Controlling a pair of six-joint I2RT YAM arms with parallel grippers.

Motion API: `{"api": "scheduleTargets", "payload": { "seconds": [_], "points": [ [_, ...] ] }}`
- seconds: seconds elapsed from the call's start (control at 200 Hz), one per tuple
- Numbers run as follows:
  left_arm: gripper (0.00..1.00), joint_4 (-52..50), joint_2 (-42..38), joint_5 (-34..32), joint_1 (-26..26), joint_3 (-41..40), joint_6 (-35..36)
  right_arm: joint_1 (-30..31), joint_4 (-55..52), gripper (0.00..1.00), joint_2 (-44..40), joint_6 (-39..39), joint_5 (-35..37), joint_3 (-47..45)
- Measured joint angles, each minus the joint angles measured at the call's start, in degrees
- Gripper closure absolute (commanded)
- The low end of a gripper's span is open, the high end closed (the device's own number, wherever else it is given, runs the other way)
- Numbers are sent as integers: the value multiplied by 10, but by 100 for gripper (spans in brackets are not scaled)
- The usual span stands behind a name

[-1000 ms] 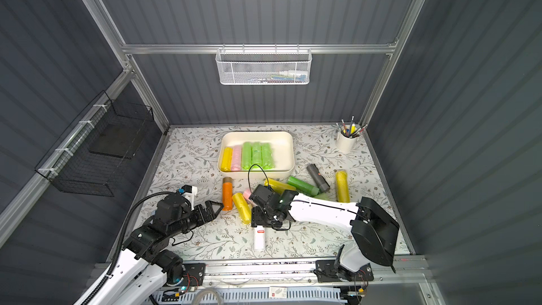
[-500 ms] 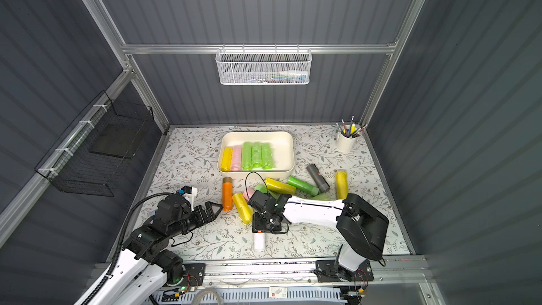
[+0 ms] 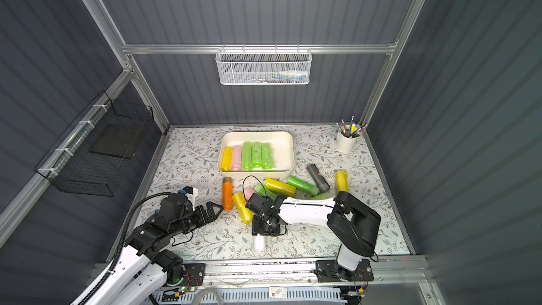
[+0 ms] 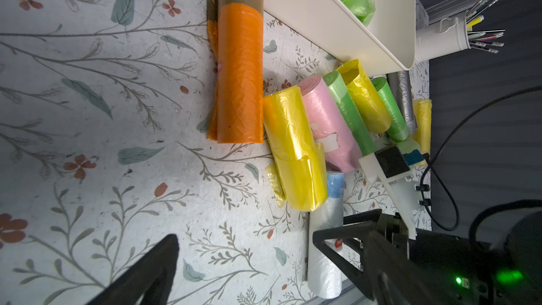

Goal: Put the roll of trash bags into the storage box
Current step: Pick up the roll of trash bags from the center of the board.

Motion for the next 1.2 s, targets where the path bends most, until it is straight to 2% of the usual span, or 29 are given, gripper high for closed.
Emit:
{"api": "scheduleTargets", "payload": {
  "seconds": [0.075, 0.225, 0.41, 1.196],
  "points": [
    [0, 0, 4, 0, 0, 3, 0, 0, 0, 46, 1, 1, 2, 1],
    [0, -1, 13, 0, 0, 6, 0, 0, -3, 56, 1, 1, 5, 2],
    [0, -1, 13, 0, 0, 8, 1, 0, -10, 59, 1, 0, 14, 4],
    [0, -5, -1, 10, 0, 9, 0, 0, -17, 64, -84, -21, 51, 3]
  ]
}}
